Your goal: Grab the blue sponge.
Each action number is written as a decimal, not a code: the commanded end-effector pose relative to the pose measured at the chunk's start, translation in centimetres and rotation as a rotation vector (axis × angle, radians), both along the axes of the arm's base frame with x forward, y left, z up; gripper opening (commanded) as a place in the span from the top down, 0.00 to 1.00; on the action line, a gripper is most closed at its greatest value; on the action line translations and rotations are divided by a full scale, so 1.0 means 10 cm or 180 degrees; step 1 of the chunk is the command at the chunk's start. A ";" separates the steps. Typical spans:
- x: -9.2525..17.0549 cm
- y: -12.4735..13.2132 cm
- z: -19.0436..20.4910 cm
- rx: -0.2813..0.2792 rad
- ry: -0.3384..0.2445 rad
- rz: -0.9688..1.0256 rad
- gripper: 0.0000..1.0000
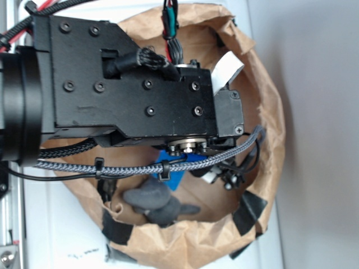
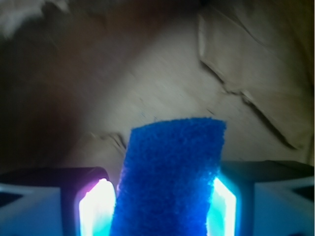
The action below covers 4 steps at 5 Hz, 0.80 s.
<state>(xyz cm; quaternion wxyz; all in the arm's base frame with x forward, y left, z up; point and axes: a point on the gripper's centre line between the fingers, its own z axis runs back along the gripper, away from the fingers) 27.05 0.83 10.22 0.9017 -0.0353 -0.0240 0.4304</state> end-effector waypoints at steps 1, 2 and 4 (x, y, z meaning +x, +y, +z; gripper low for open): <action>-0.05 0.33 0.53 0.0401 -0.0320 -0.0132 1.00; -0.08 0.35 0.70 0.0604 -0.0190 -0.0144 1.00; -0.14 0.41 0.90 0.0576 -0.0191 -0.0183 1.00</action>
